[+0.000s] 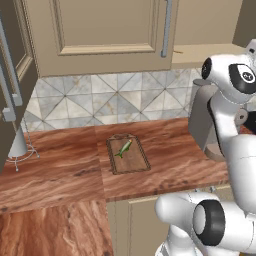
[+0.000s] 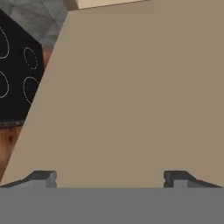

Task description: Open the cabinet, retrieve the rolling pin, and place it next to the meat on the cutting board to prepare for tenderizing.

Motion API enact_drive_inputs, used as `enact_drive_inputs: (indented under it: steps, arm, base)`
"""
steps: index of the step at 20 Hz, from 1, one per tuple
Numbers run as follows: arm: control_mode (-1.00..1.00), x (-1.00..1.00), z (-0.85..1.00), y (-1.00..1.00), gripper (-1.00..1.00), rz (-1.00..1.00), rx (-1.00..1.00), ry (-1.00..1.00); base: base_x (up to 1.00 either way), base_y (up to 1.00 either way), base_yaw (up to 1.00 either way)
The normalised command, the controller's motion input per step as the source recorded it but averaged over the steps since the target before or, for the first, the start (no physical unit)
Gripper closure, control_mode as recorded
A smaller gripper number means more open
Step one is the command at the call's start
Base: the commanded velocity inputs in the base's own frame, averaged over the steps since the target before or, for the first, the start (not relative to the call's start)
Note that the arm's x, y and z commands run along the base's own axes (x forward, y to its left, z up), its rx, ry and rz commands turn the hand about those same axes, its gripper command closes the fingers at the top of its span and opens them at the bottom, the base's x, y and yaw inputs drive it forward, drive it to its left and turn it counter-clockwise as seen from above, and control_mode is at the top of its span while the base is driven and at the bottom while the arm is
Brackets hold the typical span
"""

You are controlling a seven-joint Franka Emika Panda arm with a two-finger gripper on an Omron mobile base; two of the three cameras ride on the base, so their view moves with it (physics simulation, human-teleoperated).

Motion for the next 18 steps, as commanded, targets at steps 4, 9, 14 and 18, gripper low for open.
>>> enact_drive_inputs:
  steps: [4, 9, 14, 18]
  arm:
    - [-1.0, -0.16, 0.0, -0.8, -1.0, -0.11, 0.01, 0.0]
    - [-1.0, 0.0, 0.0, -0.73, -1.0, -0.07, 0.02, 0.0]
    - [-1.0, 0.0, -0.01, -0.61, -1.0, -0.04, 0.02, 0.0]
    - [-1.0, 0.02, -0.03, -0.57, -1.0, -0.01, 0.0, 0.0]
  base:
    - [0.0, 0.0, 0.0]
    - [0.0, 0.0, 0.0]
    - [0.0, 0.0, 0.0]
    - [0.0, 0.0, 0.0]
